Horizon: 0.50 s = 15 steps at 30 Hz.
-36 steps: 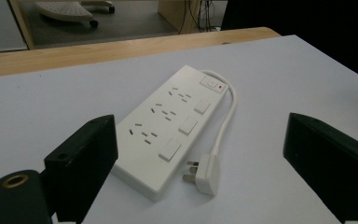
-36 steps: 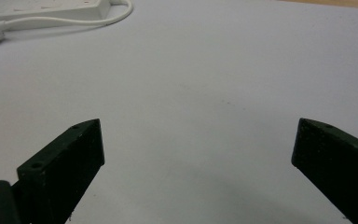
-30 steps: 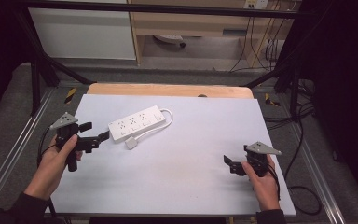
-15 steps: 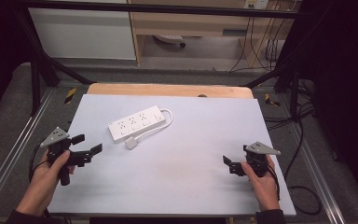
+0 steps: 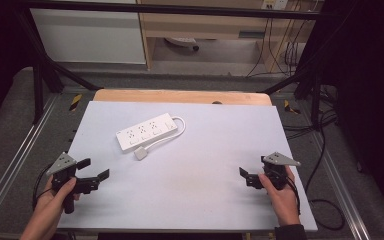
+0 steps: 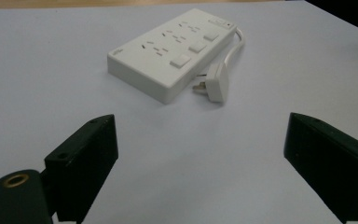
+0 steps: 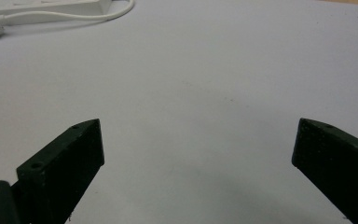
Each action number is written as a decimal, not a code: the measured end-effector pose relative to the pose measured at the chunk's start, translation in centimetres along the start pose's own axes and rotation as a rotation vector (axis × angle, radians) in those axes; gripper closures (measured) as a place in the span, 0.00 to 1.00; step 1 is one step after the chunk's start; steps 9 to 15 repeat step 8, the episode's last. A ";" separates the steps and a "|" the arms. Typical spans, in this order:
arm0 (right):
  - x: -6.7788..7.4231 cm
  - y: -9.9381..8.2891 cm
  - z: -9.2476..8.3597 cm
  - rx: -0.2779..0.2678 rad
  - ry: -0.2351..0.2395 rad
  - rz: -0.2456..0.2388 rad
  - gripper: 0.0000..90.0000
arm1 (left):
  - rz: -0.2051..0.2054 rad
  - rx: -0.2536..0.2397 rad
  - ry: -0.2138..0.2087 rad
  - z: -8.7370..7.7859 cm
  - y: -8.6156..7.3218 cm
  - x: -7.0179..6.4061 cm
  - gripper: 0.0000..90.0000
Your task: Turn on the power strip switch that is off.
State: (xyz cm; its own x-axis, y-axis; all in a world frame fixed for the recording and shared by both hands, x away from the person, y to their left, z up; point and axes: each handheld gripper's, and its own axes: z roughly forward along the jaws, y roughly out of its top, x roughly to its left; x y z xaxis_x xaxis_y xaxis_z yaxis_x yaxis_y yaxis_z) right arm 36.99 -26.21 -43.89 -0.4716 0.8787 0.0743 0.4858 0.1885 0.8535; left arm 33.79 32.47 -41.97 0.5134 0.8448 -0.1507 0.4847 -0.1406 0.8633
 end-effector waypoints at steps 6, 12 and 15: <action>-0.1 -0.3 0.4 0.035 -0.019 0.004 0.03 | -0.021 0.033 -0.022 0.3 -1.5 -0.5 0.11; -0.2 -0.5 0.6 0.056 -0.034 0.010 0.03 | -0.004 0.049 -0.018 0.5 -1.6 -0.8 0.11; -0.2 -0.5 0.6 0.056 -0.034 0.010 0.03 | -0.004 0.049 -0.018 0.5 -1.6 -0.8 0.11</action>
